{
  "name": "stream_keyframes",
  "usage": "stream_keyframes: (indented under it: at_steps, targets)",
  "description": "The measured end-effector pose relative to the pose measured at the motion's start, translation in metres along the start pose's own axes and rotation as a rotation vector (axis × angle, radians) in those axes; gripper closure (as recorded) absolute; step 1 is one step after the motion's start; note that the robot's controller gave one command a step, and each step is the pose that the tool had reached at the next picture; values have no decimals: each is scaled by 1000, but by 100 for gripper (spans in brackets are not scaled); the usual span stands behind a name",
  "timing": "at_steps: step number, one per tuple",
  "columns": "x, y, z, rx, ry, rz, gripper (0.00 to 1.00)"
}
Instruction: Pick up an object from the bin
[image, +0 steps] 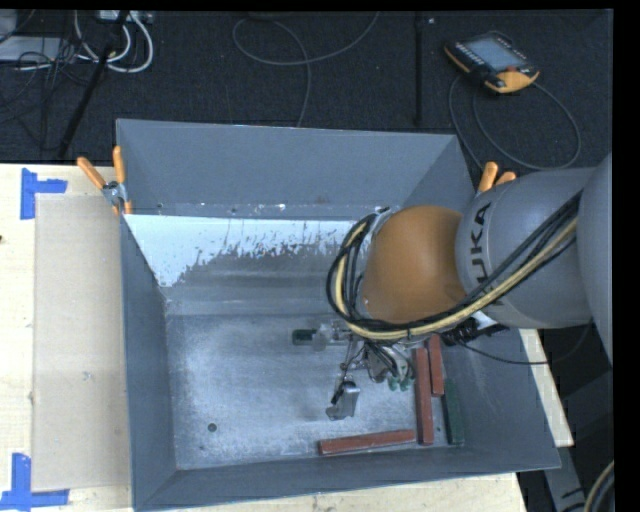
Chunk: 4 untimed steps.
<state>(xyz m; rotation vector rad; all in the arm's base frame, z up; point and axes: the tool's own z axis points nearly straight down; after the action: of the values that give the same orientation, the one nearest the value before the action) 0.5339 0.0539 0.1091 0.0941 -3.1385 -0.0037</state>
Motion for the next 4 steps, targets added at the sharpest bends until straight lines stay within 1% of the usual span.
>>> stream_keyframes:
  at_steps: [1, 2, 3, 4]
  targets:
    - [-24, -50, 1, 2, -1, -38, 0]
    - [-21, -60, 28, 4, -4, -122, 0]
    - [-36, -71, 37, 0, -1, -50, 0]
    - [-61, -84, 38, 2, -6, 75, 0]
